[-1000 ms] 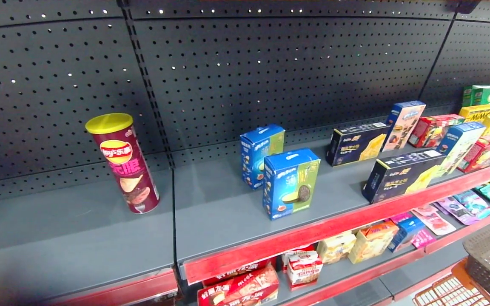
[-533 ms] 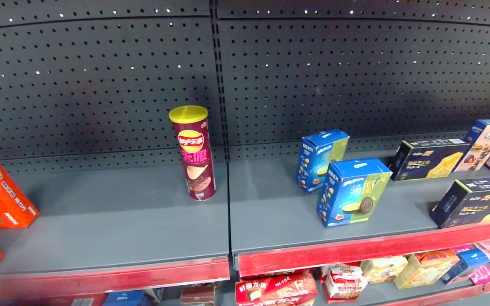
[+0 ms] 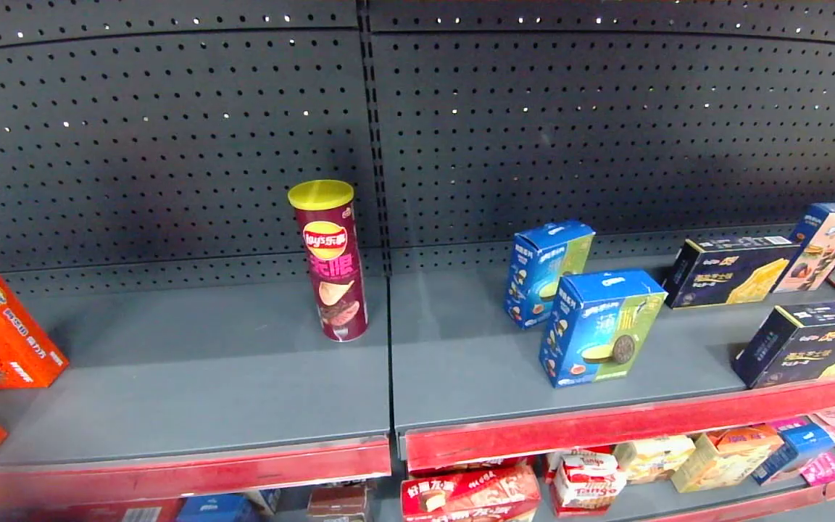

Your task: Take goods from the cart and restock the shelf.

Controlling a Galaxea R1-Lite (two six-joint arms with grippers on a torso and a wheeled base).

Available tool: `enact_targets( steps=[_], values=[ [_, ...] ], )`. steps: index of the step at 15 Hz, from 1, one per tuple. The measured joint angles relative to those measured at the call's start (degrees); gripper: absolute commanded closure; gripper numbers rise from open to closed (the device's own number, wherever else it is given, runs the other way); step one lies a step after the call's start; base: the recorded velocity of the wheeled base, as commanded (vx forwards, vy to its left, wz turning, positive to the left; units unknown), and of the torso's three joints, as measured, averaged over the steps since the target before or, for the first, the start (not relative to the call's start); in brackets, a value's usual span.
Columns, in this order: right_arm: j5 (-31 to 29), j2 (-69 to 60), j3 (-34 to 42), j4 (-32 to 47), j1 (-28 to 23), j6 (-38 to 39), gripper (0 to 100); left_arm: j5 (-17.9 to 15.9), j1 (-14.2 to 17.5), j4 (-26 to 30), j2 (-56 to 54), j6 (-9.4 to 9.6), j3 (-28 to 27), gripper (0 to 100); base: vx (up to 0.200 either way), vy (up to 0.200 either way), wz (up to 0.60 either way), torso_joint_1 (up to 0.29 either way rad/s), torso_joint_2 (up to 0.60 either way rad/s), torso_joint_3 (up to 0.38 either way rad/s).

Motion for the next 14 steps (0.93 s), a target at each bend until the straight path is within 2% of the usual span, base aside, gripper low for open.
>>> enact_targets(
  steps=[2,8,14],
  values=[
    [0.63,-0.44,0.44,0.05,-0.10,-0.69,100,-0.02,0.02,-0.02,0.00,0.00,-0.02,0,0.000,0.000,0.00,0.000,0.00,0.000],
    [0.79,-1.61,1.07,0.02,-0.06,-2.22,100,-0.02,0.02,-0.05,0.00,0.00,-0.02,0,0.000,0.000,0.60,0.002,0.00,0.004],
    [0.79,-2.12,1.07,-0.02,-0.04,-2.39,100,-0.02,0.02,-0.02,0.00,0.00,-0.02,0,0.000,0.000,0.00,0.000,0.00,0.000]
  ],
)
